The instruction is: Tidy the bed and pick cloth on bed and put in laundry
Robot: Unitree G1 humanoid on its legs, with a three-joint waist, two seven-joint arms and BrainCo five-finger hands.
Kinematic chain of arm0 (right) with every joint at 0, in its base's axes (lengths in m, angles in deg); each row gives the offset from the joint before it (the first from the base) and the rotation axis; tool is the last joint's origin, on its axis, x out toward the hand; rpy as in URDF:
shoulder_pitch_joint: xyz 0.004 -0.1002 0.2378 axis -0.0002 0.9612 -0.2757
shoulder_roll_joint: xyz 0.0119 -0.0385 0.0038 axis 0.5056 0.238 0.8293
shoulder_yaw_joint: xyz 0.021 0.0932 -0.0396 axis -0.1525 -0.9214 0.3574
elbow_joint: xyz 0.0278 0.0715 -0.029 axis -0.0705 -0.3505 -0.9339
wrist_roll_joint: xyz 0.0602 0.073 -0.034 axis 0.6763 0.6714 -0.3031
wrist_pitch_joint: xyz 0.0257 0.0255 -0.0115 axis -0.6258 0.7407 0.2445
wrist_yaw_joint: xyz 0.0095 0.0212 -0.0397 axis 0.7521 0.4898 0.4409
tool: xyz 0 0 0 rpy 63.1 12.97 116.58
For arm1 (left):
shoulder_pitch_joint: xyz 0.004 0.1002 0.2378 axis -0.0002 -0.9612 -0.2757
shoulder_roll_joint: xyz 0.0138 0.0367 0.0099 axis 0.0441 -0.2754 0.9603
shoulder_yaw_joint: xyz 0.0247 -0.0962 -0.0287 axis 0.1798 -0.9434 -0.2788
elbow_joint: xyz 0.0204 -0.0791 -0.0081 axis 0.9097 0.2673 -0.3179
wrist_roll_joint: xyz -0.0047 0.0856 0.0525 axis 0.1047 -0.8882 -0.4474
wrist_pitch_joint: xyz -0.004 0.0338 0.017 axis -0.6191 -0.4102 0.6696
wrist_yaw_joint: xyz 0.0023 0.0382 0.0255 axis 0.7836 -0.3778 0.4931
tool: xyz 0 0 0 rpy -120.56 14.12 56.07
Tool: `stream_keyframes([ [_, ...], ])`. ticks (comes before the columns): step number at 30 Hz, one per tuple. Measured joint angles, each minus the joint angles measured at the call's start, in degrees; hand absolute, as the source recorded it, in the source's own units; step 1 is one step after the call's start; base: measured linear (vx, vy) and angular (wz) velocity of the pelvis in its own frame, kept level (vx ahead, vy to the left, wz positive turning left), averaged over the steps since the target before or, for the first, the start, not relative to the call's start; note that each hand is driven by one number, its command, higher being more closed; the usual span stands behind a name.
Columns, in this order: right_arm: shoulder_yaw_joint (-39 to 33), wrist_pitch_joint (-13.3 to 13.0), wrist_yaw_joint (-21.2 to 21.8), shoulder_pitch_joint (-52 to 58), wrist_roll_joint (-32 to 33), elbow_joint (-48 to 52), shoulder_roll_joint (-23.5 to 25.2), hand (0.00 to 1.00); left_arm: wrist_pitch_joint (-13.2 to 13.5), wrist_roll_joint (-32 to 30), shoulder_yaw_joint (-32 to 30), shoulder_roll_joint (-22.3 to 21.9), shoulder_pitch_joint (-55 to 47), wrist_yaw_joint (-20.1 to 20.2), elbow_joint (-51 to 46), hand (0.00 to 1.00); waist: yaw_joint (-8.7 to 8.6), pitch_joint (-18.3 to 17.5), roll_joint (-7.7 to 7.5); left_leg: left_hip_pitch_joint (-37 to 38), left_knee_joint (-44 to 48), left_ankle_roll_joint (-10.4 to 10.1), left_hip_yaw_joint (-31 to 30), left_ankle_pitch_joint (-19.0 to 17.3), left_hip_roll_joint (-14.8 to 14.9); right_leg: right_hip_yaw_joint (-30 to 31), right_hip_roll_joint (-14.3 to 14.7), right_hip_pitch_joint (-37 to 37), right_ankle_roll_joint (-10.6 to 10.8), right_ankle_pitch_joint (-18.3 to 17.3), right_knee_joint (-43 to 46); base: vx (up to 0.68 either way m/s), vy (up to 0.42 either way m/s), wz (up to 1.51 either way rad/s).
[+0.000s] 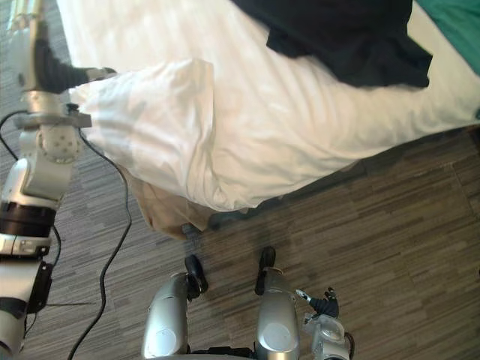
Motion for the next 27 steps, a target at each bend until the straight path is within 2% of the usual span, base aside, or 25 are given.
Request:
stream_keyframes([
  [2,-0.05,-0.01,-0.01,0.02,1.06,-0.02,0.02,0.00,-0.80,-2.11,2.53,0.05,3.24,1.91,2.86,0.00,-0.22,0.37,0.00,-1.11,-0.15,0.24,0.64,0.14,0.10,0.52,0.25,-1.37,-0.03,1.03,-1.01,0.00,0.028,-0.17],
  [4,-0.06,0.00,0.00,0.03,1.12,0.01,0.25,0.00,-0.96,-2.11,4.01,0.11,5.45,2.94,5.17,0.00,-0.69,1.41,0.10,-1.24,-0.16,0.31,0.82,0.18,0.00,0.80,0.23,-1.51,0.15,1.33,-1.36,0.00,0.018,-0.08],
  [7,-0.04,0.07,0.08,0.01,1.60,0.66,0.96,0.00,-0.58,-0.74,7.11,1.88,8.05,6.62,9.02,0.00,-1.57,2.12,0.08,-2.10,-0.38,0.70,0.87,0.44,0.01,0.81,0.53,-1.96,-0.04,2.38,-2.73,0.00,0.003,-0.03],
  [9,-0.11,0.12,0.16,0.02,1.64,1.24,0.92,0.00,-0.43,1.03,9.02,2.75,9.30,9.99,11.74,0.00,-1.69,2.27,0.28,-2.79,-0.75,1.01,1.39,0.66,-0.06,1.36,0.69,-2.74,0.17,3.19,-3.80,0.00,0.012,-0.14],
  [11,-0.04,0.79,1.07,0.01,1.53,2.10,1.11,0.00,-0.53,1.49,10.99,3.27,10.40,15.21,14.67,0.00,-1.46,2.41,0.25,-3.19,-2.25,1.54,2.65,1.35,-0.40,2.26,0.82,-3.69,0.27,4.71,-5.70,0.00,0.010,-0.17],
  [12,-0.01,1.02,1.31,0.01,1.51,2.17,1.15,0.00,-0.55,1.83,11.53,3.29,10.70,16.14,15.40,1.00,-1.52,2.43,0.28,-3.31,-2.40,1.60,2.78,1.47,-0.42,2.27,0.87,-3.68,0.26,5.07,-6.22,0.00,0.006,-0.11],
  [16,0.01,1.95,2.32,0.02,1.58,3.61,1.11,0.00,0.23,7.90,14.47,4.08,15.70,19.88,19.65,1.00,-1.52,2.44,0.28,-4.20,-3.89,1.96,4.25,2.36,-0.55,2.80,1.32,-3.89,0.42,8.16,-10.67,-0.02,-0.002,-0.10],
  [19,0.11,1.99,2.48,0.05,1.58,5.22,1.20,0.00,0.32,9.85,14.72,4.45,16.02,20.30,19.64,1.00,-1.26,2.44,0.27,-4.29,-4.05,1.97,5.53,2.36,-0.09,3.65,1.66,-3.90,0.47,9.80,-12.87,-0.04,-0.018,-0.19],
  [22,0.21,2.29,3.17,0.14,1.56,7.42,1.42,0.00,0.41,11.62,16.93,5.72,18.07,22.69,19.63,1.00,-1.17,2.45,0.26,-4.47,-3.93,1.97,6.30,2.35,0.16,4.18,1.96,-3.71,0.50,11.16,-14.60,-0.05,-0.025,-0.14],
  [25,0.56,2.28,3.89,0.94,1.52,9.35,1.51,0.00,1.39,12.65,22.07,6.45,19.61,24.96,18.63,1.00,-0.77,2.44,0.27,-4.41,-3.60,1.97,6.39,2.35,0.41,4.26,1.89,-3.44,0.68,11.42,-14.87,-0.04,-0.025,-0.03],
  [27,0.68,2.31,4.40,2.06,1.39,10.03,1.48,0.00,1.77,12.63,27.64,7.27,19.91,26.65,13.86,1.00,0.00,2.42,0.30,-3.70,-3.38,1.97,5.83,2.35,0.64,3.78,1.97,-2.19,0.69,11.42,-14.96,-0.03,-0.027,0.09],
])
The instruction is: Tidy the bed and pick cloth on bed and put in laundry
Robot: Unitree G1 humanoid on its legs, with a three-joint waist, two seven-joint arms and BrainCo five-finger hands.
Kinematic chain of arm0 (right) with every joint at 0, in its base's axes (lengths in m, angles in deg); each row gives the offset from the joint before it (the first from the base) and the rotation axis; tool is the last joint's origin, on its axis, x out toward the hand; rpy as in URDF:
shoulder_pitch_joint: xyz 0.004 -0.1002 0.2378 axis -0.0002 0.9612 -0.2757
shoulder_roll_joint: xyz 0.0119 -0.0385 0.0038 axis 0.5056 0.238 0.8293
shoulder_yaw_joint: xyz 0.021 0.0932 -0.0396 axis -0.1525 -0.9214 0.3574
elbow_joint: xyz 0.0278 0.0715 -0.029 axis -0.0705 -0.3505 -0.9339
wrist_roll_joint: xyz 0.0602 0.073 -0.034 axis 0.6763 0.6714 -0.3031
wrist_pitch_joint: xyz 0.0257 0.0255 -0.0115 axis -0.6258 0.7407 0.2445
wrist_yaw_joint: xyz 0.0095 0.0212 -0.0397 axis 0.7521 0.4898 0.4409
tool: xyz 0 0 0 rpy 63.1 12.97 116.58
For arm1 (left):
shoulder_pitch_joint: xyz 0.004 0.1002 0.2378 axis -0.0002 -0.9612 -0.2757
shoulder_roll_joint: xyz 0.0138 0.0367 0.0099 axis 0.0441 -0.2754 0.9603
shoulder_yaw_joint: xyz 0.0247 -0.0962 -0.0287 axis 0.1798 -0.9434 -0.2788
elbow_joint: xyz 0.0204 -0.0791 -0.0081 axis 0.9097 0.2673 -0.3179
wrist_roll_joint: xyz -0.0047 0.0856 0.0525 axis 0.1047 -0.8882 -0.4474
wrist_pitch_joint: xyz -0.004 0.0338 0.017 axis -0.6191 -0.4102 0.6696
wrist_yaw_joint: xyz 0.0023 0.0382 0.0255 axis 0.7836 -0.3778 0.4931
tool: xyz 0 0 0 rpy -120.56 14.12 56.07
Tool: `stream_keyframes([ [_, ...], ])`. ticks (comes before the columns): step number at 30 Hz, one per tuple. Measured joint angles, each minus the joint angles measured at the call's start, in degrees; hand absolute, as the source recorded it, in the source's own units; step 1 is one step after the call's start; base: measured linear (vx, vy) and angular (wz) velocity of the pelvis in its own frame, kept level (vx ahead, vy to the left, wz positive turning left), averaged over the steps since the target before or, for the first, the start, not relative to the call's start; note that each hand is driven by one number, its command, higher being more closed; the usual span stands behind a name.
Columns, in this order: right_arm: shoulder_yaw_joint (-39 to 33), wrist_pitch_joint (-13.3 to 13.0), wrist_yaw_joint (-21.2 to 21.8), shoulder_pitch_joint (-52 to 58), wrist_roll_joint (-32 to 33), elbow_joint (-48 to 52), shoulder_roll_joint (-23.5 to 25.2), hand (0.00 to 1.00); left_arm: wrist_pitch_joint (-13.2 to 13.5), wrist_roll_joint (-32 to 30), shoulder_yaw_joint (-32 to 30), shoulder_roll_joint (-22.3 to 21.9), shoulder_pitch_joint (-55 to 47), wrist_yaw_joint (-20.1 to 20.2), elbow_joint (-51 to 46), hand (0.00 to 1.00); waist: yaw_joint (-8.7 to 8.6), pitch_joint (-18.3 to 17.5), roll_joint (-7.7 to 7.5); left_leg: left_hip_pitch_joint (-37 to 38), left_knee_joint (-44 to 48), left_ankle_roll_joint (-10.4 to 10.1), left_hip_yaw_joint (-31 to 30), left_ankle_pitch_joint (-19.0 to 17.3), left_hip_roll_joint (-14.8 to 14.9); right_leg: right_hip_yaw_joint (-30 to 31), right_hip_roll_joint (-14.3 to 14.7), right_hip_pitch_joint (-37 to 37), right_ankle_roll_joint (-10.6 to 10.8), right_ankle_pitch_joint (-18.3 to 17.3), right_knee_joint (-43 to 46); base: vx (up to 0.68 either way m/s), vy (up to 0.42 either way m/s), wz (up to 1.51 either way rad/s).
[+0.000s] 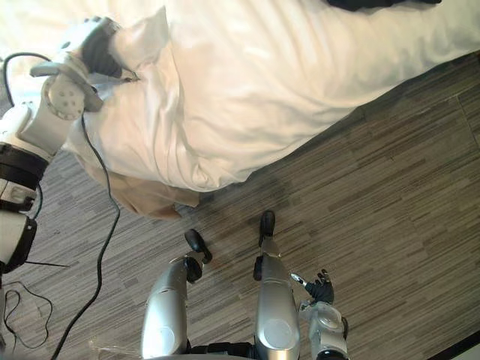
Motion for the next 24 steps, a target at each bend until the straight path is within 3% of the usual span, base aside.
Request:
stream_keyframes([
  [4,0.24,-0.02,0.30,1.63,-0.49,-0.21,-0.12,0.00,2.41,1.62,5.28,5.52,-6.09,2.30,-13.13,1.00,0.06,-0.24,0.42,2.91,-0.93,-0.01,-1.46,0.01,-0.78,-1.59,-0.47,3.72,0.00,-0.63,-0.15,-0.01,-0.019,0.20],
  [6,0.16,-0.08,0.47,3.15,-0.53,-1.51,-0.96,0.00,4.76,5.33,4.65,8.82,-15.76,4.27,-21.41,1.00,-0.05,-1.03,1.73,5.11,-2.03,-0.01,-2.36,0.02,-1.95,-2.66,-1.02,6.16,0.62,-1.40,-0.19,0.01,0.004,0.27],
  [10,0.70,0.08,0.68,3.23,-2.92,-6.14,-3.29,0.00,7.76,6.82,-3.61,11.14,-36.06,7.34,-28.74,1.00,-0.28,-3.25,3.32,7.88,-3.34,-0.01,-3.97,0.02,-3.29,-4.24,-1.22,10.68,0.65,-1.44,-2.38,0.04,0.015,0.24],
  [12,1.71,0.32,0.91,3.28,-4.07,-8.03,-4.17,0.00,8.22,8.08,-7.97,11.20,-44.83,8.49,-29.67,1.00,-0.06,-5.17,3.42,9.34,-4.49,-0.26,-5.02,0.29,-3.90,-5.01,-1.20,12.82,0.64,-1.45,-3.55,0.05,-0.001,0.26],
  [13,2.00,0.39,1.38,3.48,-5.10,-8.89,-4.45,0.00,8.55,8.74,-10.79,11.20,-50.46,9.20,-30.19,0.00,0.03,-6.68,3.31,10.42,-5.27,-0.42,-5.39,0.47,-4.11,-5.73,-1.17,14.33,0.64,-1.45,-4.32,0.06,-0.022,0.27],
  [16,3.06,0.54,2.35,4.35,-6.91,-10.39,-4.56,0.00,8.81,10.18,-15.39,11.18,-62.25,9.66,-30.55,0.00,0.28,-10.00,3.16,13.92,-8.45,-0.79,-6.83,1.49,-5.28,-7.43,-1.25,18.35,0.55,-1.55,-6.13,0.06,-0.031,0.30],
  [19,4.33,1.25,2.94,4.59,-7.39,-10.87,-4.88,0.00,8.93,9.96,-17.17,10.64,-67.52,10.22,-30.08,0.00,1.15,-12.39,3.02,16.37,-11.44,-0.91,-8.40,3.07,-6.29,-9.91,-1.36,21.45,0.46,-1.60,-7.73,0.02,-0.032,0.33],
  [24,4.49,1.76,3.08,4.57,-9.49,-10.93,-5.05,0.00,9.05,8.07,-22.73,3.90,-75.23,10.34,-23.43,0.00,1.93,-16.45,2.32,18.62,-18.46,-1.39,-11.26,7.48,-7.69,-13.44,-1.15,23.40,0.17,-1.80,-9.43,-0.02,-0.032,0.32],
])
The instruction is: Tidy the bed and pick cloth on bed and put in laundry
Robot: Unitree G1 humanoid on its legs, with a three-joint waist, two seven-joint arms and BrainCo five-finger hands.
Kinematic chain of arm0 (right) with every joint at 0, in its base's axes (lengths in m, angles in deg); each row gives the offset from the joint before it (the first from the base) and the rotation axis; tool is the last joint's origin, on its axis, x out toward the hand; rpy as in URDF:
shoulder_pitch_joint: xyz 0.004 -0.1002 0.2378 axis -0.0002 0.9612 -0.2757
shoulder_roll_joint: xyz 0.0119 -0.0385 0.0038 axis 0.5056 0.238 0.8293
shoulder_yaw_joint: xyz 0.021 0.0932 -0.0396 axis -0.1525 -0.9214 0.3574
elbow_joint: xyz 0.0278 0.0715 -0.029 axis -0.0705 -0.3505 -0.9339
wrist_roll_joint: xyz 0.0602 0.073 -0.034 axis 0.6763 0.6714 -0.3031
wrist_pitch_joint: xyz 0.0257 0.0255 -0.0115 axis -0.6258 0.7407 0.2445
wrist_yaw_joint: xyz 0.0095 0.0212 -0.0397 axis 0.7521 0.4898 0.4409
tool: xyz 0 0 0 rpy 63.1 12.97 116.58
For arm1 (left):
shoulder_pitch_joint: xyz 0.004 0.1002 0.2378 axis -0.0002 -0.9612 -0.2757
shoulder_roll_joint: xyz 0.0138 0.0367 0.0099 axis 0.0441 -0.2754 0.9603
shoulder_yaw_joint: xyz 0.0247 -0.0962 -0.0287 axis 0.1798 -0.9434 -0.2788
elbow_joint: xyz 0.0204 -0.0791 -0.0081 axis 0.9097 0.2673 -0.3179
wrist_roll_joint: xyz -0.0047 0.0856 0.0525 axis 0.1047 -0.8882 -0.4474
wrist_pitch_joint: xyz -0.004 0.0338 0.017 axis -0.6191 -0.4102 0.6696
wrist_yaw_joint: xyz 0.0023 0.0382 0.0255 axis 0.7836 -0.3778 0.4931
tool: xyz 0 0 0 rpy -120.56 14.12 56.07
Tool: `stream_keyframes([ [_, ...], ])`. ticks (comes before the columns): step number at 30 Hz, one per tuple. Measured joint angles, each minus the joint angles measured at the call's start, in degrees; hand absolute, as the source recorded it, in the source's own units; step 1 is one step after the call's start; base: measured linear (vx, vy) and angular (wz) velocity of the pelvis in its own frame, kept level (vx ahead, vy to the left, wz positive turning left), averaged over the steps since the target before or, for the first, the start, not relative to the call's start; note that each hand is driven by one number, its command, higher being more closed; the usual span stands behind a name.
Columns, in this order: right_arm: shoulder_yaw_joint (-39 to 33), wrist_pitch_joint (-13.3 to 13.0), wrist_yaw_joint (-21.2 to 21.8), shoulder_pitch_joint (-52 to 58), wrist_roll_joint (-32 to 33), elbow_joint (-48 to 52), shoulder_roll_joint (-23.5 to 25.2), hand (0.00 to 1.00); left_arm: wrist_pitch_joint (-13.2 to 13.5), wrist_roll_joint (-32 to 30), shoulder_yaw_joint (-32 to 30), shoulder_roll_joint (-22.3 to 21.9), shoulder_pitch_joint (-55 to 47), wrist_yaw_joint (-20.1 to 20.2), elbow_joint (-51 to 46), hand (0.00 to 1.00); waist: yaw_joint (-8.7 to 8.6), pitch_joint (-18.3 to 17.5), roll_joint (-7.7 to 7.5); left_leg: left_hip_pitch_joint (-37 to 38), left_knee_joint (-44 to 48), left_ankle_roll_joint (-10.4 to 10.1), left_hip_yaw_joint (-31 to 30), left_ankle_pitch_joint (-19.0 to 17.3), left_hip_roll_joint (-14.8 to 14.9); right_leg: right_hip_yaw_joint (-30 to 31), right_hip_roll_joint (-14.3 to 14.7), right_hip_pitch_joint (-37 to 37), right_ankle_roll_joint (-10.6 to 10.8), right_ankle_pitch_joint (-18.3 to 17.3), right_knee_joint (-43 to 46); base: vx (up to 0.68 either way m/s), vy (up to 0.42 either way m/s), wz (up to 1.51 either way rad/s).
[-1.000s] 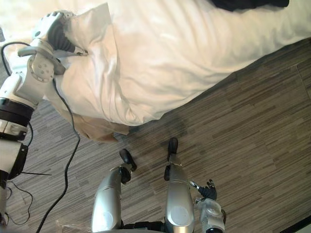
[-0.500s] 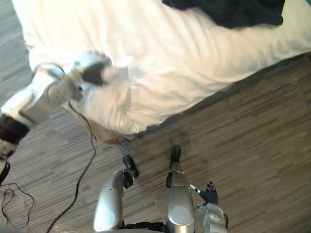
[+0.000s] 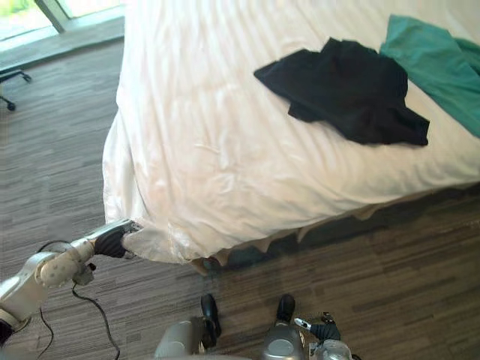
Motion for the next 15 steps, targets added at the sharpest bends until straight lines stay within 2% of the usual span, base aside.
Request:
stream_keyframes([
  [4,-0.07,0.55,0.02,0.49,0.00,-0.45,0.09,0.00,-0.42,-0.21,-0.85,-6.03,-4.02,-0.80,6.26,0.00,1.40,-1.31,-1.08,2.26,-4.49,-0.40,-1.68,2.70,-0.30,-2.43,0.35,1.57,0.14,-0.53,-0.41,-0.03,-0.029,0.27],
  [8,-0.37,1.19,-0.05,2.38,0.10,-0.44,0.64,0.00,-1.32,-1.56,-2.92,-15.64,-8.38,-2.50,13.35,0.00,2.16,-3.58,-2.47,3.80,-7.75,-0.33,-5.24,4.59,-1.23,-6.35,0.14,4.16,1.19,-2.22,-0.24,0.01,-0.004,0.48],
  [9,-0.51,1.19,-0.09,2.58,0.11,-0.43,0.84,0.00,-1.56,-1.82,-3.58,-16.81,-8.81,-2.93,14.53,0.00,2.46,-3.68,-2.66,4.32,-8.23,-0.34,-5.40,4.79,-1.30,-6.78,0.11,4.46,1.17,-2.42,-0.16,0.01,0.006,0.45],
  [11,-0.78,1.19,-0.47,3.39,0.79,-0.44,1.92,0.00,-2.95,-2.95,-7.57,-20.77,-10.35,-6.51,18.45,0.00,3.24,-5.31,-3.66,4.51,-9.04,-0.34,-6.77,5.18,-1.58,-8.58,0.00,5.19,1.44,-3.28,0.02,0.02,0.006,0.38],
  [15,-2.21,0.96,-1.58,3.18,4.55,-0.20,3.52,0.00,-4.50,-4.41,-14.08,-27.13,-11.20,-11.45,20.36,0.00,4.51,-6.22,-4.00,5.14,-10.05,-0.31,-8.11,5.72,-1.99,-9.85,-0.28,6.26,1.94,-3.68,0.25,0.04,0.006,0.24],
])
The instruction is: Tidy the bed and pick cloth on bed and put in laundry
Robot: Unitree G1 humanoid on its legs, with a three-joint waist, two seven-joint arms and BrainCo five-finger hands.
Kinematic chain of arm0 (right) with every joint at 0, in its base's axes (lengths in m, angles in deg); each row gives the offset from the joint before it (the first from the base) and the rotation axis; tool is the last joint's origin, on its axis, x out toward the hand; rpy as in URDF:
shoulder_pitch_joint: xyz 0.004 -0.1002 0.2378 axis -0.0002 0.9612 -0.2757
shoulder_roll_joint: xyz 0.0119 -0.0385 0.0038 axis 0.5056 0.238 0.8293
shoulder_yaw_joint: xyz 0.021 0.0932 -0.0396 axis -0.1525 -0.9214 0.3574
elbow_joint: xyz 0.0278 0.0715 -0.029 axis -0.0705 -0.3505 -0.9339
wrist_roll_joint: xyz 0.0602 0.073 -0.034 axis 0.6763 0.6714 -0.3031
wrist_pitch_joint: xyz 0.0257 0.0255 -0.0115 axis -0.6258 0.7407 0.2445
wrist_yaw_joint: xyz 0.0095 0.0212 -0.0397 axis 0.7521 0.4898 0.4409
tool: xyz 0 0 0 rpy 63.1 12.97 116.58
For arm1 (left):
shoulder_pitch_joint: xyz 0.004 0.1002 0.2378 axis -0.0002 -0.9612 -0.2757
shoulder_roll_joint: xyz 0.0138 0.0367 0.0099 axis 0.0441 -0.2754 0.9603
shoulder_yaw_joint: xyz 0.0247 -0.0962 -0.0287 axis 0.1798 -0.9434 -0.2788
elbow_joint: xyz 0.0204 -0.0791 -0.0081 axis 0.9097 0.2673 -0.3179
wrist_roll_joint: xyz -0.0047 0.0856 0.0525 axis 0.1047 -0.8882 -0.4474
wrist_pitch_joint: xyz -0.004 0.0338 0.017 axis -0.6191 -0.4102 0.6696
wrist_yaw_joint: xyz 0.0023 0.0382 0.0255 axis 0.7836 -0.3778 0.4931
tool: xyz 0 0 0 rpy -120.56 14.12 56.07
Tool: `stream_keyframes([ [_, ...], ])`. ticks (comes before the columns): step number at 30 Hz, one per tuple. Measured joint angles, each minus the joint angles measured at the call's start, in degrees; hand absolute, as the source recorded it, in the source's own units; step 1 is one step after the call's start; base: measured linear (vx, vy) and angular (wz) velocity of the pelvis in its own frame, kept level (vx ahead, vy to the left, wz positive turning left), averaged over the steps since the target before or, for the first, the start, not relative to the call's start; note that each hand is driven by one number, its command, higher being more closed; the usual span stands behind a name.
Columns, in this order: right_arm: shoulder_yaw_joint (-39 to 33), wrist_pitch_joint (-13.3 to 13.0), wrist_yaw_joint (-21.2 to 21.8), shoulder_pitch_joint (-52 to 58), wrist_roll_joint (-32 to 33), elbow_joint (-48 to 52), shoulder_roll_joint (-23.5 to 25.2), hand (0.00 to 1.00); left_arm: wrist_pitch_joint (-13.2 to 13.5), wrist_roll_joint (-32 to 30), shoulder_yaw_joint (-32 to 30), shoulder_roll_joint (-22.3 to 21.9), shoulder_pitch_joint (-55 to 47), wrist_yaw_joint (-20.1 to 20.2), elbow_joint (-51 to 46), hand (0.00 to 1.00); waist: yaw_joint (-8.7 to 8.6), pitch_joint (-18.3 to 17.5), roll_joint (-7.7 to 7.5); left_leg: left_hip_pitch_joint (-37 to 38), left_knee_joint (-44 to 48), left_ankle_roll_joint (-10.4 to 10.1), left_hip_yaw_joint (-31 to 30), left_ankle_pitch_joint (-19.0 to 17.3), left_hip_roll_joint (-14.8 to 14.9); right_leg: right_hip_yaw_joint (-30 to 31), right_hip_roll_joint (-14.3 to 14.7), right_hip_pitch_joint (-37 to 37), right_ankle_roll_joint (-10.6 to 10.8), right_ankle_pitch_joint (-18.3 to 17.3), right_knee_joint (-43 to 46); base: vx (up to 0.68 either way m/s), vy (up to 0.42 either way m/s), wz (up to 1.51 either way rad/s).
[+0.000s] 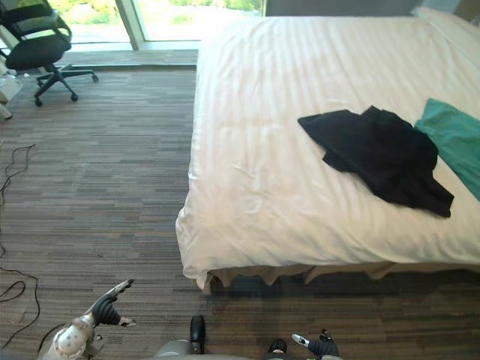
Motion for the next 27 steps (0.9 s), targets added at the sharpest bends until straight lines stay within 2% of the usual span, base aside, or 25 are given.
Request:
stream_keyframes([
  [2,-1.99,-0.58,-1.31,-0.03,3.17,0.59,1.21,0.00,-0.77,1.39,-3.63,-5.73,-0.70,-3.73,-0.09,0.00,0.25,-0.05,0.23,0.68,-0.03,0.02,-0.01,-0.05,-0.07,-0.17,-0.30,0.78,0.15,-0.04,0.01,0.04,0.005,0.03],
  [3,-2.40,-0.63,-1.47,-0.02,3.62,0.95,1.53,0.00,-0.89,2.19,-4.42,-7.32,-0.83,-4.27,-0.11,0.00,0.25,-0.10,0.30,0.80,-0.04,0.01,0.12,-0.10,-0.08,-0.14,-0.34,0.81,0.17,-0.03,0.05,0.04,0.004,-0.05],
  [5,-3.47,-1.20,-2.49,0.08,6.91,2.60,2.69,0.00,-1.11,7.06,-6.81,-13.28,-0.97,-6.45,-0.34,0.00,0.19,-0.24,0.40,1.16,-0.04,-0.09,1.30,-0.27,0.08,0.82,-0.37,0.86,0.16,-0.02,0.18,0.04,0.003,-0.21],
  [8,-5.58,-1.44,-3.51,0.45,9.90,5.70,4.48,0.00,-1.26,15.28,-8.76,-19.82,-1.09,-7.50,-0.90,0.00,-0.01,-0.25,0.35,2.17,-0.04,-0.31,3.95,-0.53,0.52,2.19,-0.40,0.76,0.14,-0.04,0.50,0.02,-0.002,-0.31],
  [11,-7.16,-1.24,-3.86,0.55,11.41,9.10,5.76,0.00,-2.15,22.50,-9.24,-23.64,-2.27,-7.15,-3.02,0.00,0.05,-0.57,0.18,3.85,-0.05,-0.58,6.62,-1.31,1.27,4.44,-0.37,0.55,-0.14,-0.31,1.19,0.01,-0.002,-0.43],
  [14,-8.11,-0.89,-4.53,0.58,11.43,12.85,5.57,0.00,-2.45,26.78,-10.75,-24.95,-1.01,-7.03,-2.14,0.00,-0.15,-1.19,-0.02,4.08,-0.07,-0.54,7.98,-1.73,1.75,5.38,-0.20,-0.09,-0.21,-0.65,1.67,-0.02,-0.012,-0.26],
  [18,-14.79,-0.49,-7.48,-1.33,11.96,19.09,4.85,0.00,-2.93,34.63,-17.86,-24.11,3.69,-8.41,7.35,0.00,-0.23,-2.30,-0.88,4.32,-0.29,-0.87,9.44,-2.02,2.15,7.11,0.07,-1.21,-0.09,-1.12,2.26,0.01,-0.012,-0.20],
  [20,-16.79,-0.46,-8.33,-2.55,12.07,19.29,3.94,0.00,-2.97,35.36,-18.68,-23.84,4.04,-8.49,7.94,0.00,-0.29,-2.44,-1.10,4.46,-0.17,-0.92,9.45,-2.05,2.12,7.30,0.07,-1.17,-0.05,-1.06,2.26,0.05,-0.005,-0.03],
  [25,-22.23,-0.74,-11.36,-7.24,12.48,28.87,-2.26,0.00,-2.98,36.35,-18.97,-21.58,3.90,-8.41,9.11,0.00,-1.69,-2.48,-1.17,4.14,-0.07,-1.00,8.90,-2.13,1.60,7.50,0.10,-1.22,0.08,-0.90,2.01,0.03,-0.003,0.03],
  [27,-23.76,-1.46,-12.36,-9.19,12.49,31.54,-4.55,0.00,-2.84,37.78,-18.97,-20.89,3.89,-8.08,9.62,0.00,-1.70,-2.45,-1.12,4.07,-0.06,-0.99,8.60,-2.13,1.27,7.50,0.12,-1.19,0.10,-0.87,1.82,0.02,0.003,0.04],
])
